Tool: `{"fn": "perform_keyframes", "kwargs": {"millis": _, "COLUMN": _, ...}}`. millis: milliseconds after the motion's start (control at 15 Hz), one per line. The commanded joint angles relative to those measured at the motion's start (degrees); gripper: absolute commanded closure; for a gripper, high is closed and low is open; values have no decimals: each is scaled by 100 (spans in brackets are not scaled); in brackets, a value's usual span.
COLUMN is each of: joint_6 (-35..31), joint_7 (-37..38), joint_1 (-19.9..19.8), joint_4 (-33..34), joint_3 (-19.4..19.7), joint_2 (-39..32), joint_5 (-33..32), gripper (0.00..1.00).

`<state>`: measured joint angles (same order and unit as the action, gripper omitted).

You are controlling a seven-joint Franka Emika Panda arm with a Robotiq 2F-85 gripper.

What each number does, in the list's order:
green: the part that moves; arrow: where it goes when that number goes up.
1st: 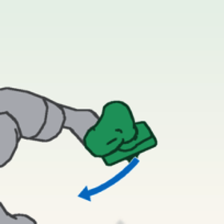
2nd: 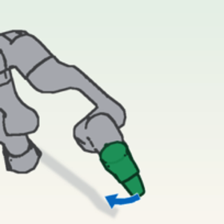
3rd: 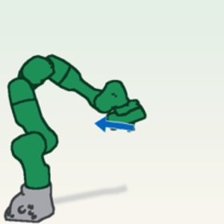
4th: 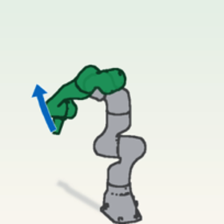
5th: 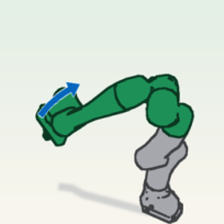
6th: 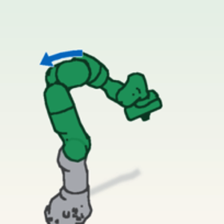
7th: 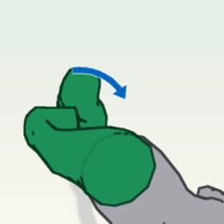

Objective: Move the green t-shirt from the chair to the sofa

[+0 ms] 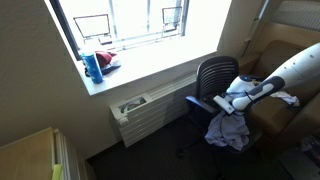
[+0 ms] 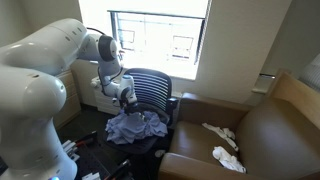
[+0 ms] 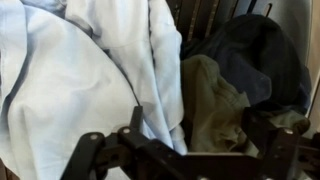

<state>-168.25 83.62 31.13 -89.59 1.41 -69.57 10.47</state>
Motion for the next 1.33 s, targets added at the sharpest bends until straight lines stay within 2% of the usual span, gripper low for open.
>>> {"fn": "perform_keyframes", "kwargs": {"millis": 0, "joint_6": -228, "joint_7": 48, "joint_1": 142, "joint_4": -57, "joint_3": 130, "joint_2": 14, "joint_5": 46, "gripper": 0}}
{"fn": "perform_keyframes", "kwargs": {"millis": 133, "joint_6": -291, "joint_7": 86, "joint_1": 160, "joint_4": 22, "joint_3": 162, "joint_2": -46, "joint_5": 92, "gripper": 0}}
{"fn": "perform_keyframes", "kwargs": {"millis": 333, "joint_6": -285, "joint_7": 423, "joint_1": 405, "joint_4": 88, "joint_3": 524, "joint_2": -100, "joint_5": 146, "gripper": 0}}
{"fn": "perform_keyframes", "kwargs": {"millis": 400, "joint_6": -224, "joint_7": 186, "joint_1": 220, "joint_4": 43, "joint_3": 281, "joint_2": -42, "joint_5": 64, "gripper": 0}}
{"fn": "perform_keyframes", "kwargs": {"millis": 667, "joint_6": -222, "joint_7": 227, "joint_1": 253, "joint_4": 43, "joint_3": 325, "joint_2": -41, "joint_5": 59, "gripper": 0}}
{"fn": "perform_keyframes", "kwargs": {"millis": 733, "joint_6": -433, "joint_7": 95, "joint_1": 115, "joint_4": 102, "joint_3": 127, "joint_2": -77, "joint_5": 65, "gripper": 0}}
{"fn": "perform_keyframes", "kwargs": {"millis": 933, "joint_6": -341, "joint_7": 136, "joint_1": 82, "joint_4": 416, "joint_3": 34, "joint_2": -254, "joint_5": 106, "gripper": 0}}
{"fn": "perform_keyframes", "kwargs": {"millis": 1000, "joint_6": -306, "joint_7": 204, "joint_1": 232, "joint_4": 149, "joint_3": 202, "joint_2": -69, "joint_5": 82, "gripper": 0}}
{"fn": "perform_keyframes", "kwargs": {"millis": 1267, "joint_6": -301, "joint_7": 205, "joint_1": 248, "joint_4": 179, "joint_3": 205, "joint_2": -84, "joint_5": 80, "gripper": 0}}
